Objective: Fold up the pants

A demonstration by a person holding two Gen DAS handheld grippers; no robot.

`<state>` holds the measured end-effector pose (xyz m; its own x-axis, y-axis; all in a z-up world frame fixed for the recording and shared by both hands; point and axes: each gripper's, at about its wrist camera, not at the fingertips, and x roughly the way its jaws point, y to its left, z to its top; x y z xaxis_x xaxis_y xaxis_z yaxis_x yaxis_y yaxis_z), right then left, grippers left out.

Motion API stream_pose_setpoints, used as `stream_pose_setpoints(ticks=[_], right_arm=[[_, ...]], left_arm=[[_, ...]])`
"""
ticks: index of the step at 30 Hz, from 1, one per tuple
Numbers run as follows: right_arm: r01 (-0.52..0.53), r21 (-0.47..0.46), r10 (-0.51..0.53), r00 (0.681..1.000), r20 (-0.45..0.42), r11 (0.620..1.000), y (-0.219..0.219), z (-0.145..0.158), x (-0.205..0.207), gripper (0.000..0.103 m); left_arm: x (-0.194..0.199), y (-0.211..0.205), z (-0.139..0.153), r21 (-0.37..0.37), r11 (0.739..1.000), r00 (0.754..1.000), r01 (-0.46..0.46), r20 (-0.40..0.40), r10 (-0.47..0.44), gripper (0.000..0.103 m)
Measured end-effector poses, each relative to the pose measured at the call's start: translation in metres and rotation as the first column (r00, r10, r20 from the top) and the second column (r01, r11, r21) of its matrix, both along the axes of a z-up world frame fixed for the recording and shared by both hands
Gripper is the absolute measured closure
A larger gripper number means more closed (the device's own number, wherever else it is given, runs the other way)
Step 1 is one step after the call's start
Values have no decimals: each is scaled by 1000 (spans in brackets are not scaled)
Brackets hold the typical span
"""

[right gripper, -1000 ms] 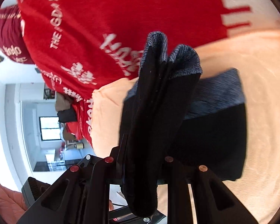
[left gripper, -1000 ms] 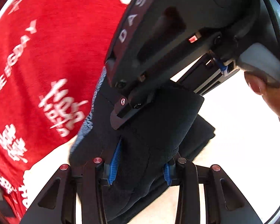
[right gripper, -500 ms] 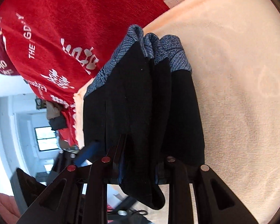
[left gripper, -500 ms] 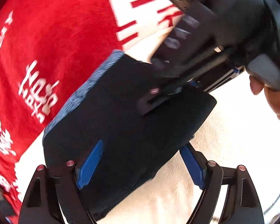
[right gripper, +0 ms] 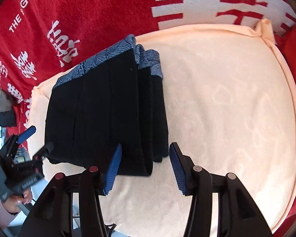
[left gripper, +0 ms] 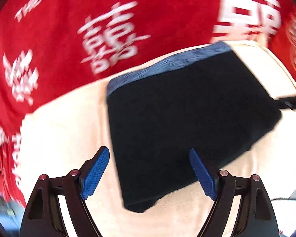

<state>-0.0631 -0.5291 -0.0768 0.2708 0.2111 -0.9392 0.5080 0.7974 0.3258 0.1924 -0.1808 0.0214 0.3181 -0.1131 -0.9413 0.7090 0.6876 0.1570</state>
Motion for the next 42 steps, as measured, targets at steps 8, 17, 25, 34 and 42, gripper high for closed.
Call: stream_pose_setpoints(ticks=[8,17,25,34,42], right_arm=[[21,-44,-25,996,-86,999,9,0,-17,49],[17,-68,-26,990,-136,998,25,5,-27,43],[33,-62,-39,995,-97,998,39,28,-21,34],[-22,-56,19,999,-46,998,49,45,3,27],[-26,-25,25,998,-61,999,48,33,15,24]], left_arm=[[19,27,-34,-31,989,982,-145,-125,140,13],[26,46,-38,-46,979,965,-197,-187,185,1],[28,50,-38,-21,981,960,-191,-215,182,1],[36,41,-41,4,984,953,-180,-246,176,1],[49,38,-55,11,983,945,-183,-274,179,1]])
